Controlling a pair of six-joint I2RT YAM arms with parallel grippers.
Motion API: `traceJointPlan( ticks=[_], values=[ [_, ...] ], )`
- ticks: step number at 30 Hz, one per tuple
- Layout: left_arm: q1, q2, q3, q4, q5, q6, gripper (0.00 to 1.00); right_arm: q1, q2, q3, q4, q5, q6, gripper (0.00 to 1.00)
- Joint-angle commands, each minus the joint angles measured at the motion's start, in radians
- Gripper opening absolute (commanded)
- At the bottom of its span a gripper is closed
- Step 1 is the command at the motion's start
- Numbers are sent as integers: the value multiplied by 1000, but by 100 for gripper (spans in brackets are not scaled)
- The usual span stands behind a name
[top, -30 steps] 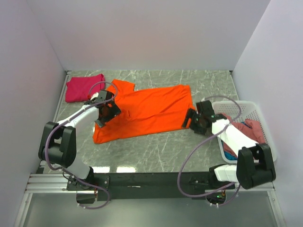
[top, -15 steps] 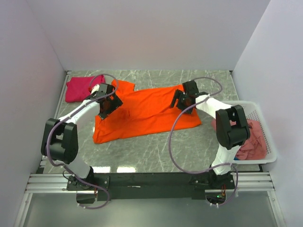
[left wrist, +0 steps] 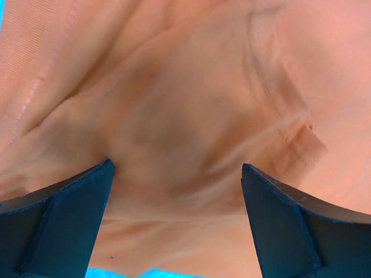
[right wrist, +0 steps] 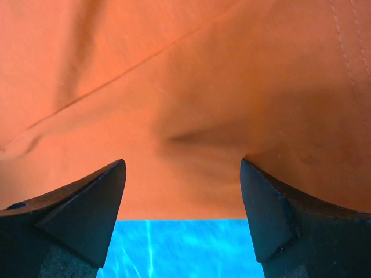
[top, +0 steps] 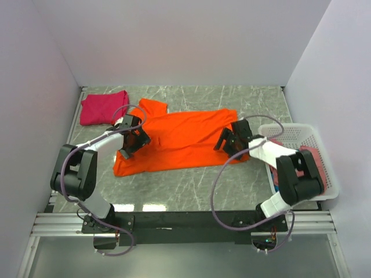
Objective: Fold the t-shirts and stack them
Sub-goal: Fold the tshirt
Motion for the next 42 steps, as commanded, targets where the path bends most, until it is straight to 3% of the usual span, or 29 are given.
traceJointPlan(
  ticks=[1, 5, 11, 15, 17, 25, 31, 35, 42],
  values=[
    [-16, -51, -66, -39, 29, -11, 99, -1, -103, -130, -93, 51, 68, 86],
    [-65, -94, -132, -123, 25, -65, 99, -1, -216, -262, -160, 77, 104, 87],
    [-102, -206, -178, -248, -3, -129, 99, -1, -411, -318, -240, 66, 119, 87],
    [-102, -240, -66, -285, -76, -99, 99, 0, -526, -220, -254, 59, 29, 87],
    [-101, -214, 74, -272, -113, -60, 99, 0, -530, -114, -238, 71, -20, 87],
    [-9, 178, 667, -297, -208, 96, 100, -7, -356, 196, -143, 128, -63, 87],
    [77, 505, 1113, -266, -51, 290, 99, -44, -223, 333, -163, 140, -103, 87],
    [93, 643, 1259, -308, -3, 377, 98, -76, -172, 359, -183, 146, -122, 87],
    [93, 729, 1194, -277, 57, 396, 82, -112, -126, 359, -192, 142, -132, 87]
  ],
)
